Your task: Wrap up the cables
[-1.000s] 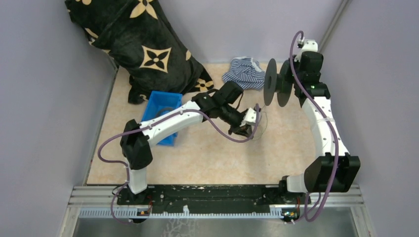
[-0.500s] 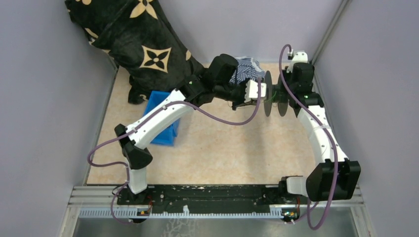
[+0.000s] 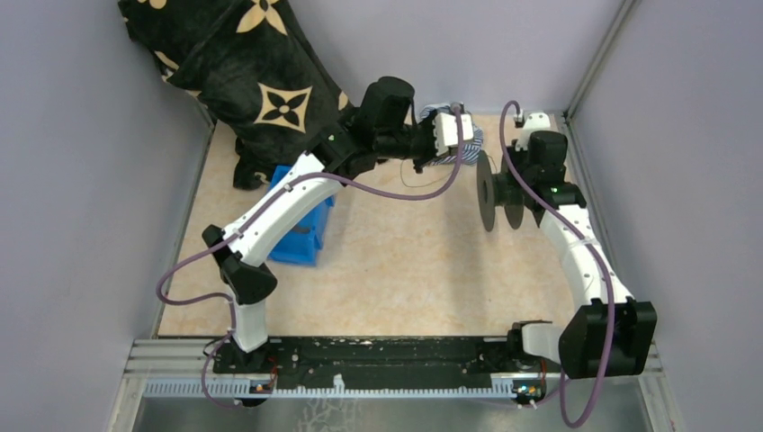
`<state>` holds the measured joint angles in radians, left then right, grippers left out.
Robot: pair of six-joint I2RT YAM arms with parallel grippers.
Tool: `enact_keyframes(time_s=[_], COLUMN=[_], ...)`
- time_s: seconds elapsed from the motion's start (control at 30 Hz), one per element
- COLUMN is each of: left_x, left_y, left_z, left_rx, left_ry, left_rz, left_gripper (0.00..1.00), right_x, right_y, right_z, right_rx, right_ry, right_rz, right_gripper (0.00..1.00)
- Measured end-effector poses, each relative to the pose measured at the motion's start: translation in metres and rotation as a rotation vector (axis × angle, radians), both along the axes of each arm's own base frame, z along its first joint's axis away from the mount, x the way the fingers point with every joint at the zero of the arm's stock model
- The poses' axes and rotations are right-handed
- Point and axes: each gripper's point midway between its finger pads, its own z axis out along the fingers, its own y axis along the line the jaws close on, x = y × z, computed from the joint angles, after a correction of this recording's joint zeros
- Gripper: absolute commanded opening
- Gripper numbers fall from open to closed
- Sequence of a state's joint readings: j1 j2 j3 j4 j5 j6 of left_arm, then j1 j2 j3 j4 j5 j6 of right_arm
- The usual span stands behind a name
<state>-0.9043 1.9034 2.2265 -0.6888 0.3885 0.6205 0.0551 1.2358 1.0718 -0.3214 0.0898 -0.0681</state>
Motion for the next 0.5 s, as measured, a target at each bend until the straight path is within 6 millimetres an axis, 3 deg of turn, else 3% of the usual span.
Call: enact_keyframes(time_s=[0.3,0.5], left_x=[0.056,0.095], left_y=[0.024,0.036], left_z=[0.015,0.0], left_rx=[-0.086,-0.103], left_ry=[0.0,0.028], left_rz=[0.14,0.227], left_gripper=[0.0,0.0], right_x=[-0.01,-0.021], right_y=[0.022,0.039], right_z=[-0.008,-0.014], right_rx=[0.032,0.069], right_ry=[0.024,0.052], right_rz=[0.135,0.232], right_gripper=[0.0,0.0])
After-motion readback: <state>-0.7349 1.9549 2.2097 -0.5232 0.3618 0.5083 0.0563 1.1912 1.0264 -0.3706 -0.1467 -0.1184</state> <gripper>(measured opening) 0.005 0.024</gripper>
